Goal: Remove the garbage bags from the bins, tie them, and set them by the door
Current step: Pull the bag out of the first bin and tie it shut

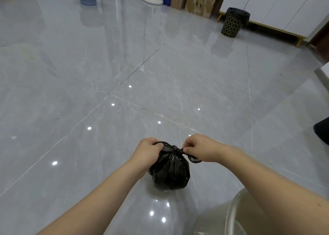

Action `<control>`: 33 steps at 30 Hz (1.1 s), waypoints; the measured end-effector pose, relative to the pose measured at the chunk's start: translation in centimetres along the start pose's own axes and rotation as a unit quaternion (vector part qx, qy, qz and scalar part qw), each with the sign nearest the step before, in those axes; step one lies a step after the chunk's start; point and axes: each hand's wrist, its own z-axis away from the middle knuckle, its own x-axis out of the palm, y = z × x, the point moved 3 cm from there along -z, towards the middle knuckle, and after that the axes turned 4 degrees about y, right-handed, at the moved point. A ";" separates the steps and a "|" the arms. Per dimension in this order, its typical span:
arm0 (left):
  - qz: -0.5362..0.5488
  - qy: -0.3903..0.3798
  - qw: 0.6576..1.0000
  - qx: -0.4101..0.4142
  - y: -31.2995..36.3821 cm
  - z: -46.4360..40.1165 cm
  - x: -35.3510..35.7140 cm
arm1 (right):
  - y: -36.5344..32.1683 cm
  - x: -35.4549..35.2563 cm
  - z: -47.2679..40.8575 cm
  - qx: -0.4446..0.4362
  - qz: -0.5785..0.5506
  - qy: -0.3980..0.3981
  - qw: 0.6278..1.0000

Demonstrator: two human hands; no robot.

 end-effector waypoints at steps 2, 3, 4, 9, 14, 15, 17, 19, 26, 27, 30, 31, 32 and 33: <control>-0.005 0.002 1.000 -0.006 -0.1 -0.2 0.2 | -0.1 0.1 -0.1 -0.002 0.001 0.003 1.000; -0.009 0.003 1.000 -0.012 -0.3 -0.5 0.2 | -0.1 0.1 -0.1 -0.004 -0.001 0.007 1.000; -0.019 0.010 1.000 -0.017 -0.6 -0.8 0.2 | -0.2 0.1 -0.2 -0.006 0.000 0.011 1.000; -0.069 0.072 0.993 -0.067 -3.6 -3.9 -1.7 | 0.7 -0.3 -0.9 0.022 0.030 0.034 0.999; -0.066 0.094 0.991 -0.065 -4.0 -4.3 -2.6 | 0.4 0.1 -2.0 0.030 0.056 0.063 0.996; -0.057 0.096 0.992 -0.057 -3.9 -4.0 -2.6 | 0.4 0.2 -2.1 0.028 0.043 0.071 0.996; -0.046 0.096 0.994 -0.032 -3.2 -3.3 -2.6 | 0.5 0.2 -2.2 0.030 0.011 0.079 0.996; -0.041 0.088 0.995 -0.008 -2.6 -3.0 -2.6 | 0.9 0.4 -2.3 0.041 -0.025 0.080 0.996; -0.006 0.089 0.992 0.087 -0.8 -2.3 -2.4 | 1.7 0.2 -1.6 0.071 -0.191 0.088 0.975; 0.004 0.094 0.991 0.094 -0.7 -2.2 -2.1 | 1.9 0.0 -1.4 0.070 -0.198 0.095 0.973; 0.010 0.115 0.986 0.122 -0.6 -2.3 -0.5 | 2.7 -0.7 -1.2 0.057 -0.216 0.119 0.967; 0.002 0.119 0.984 0.134 -0.5 -2.6 0.2 | 3.0 -1.0 -1.0 0.056 -0.216 0.129 0.966; -0.006 0.122 0.982 0.146 -0.2 -2.8 0.9 | 3.5 -1.5 -0.9 0.058 -0.215 0.138 0.965; -0.014 0.122 0.980 0.155 0.1 -3.1 1.7 | 4.0 -2.0 -0.8 0.060 -0.218 0.149 0.963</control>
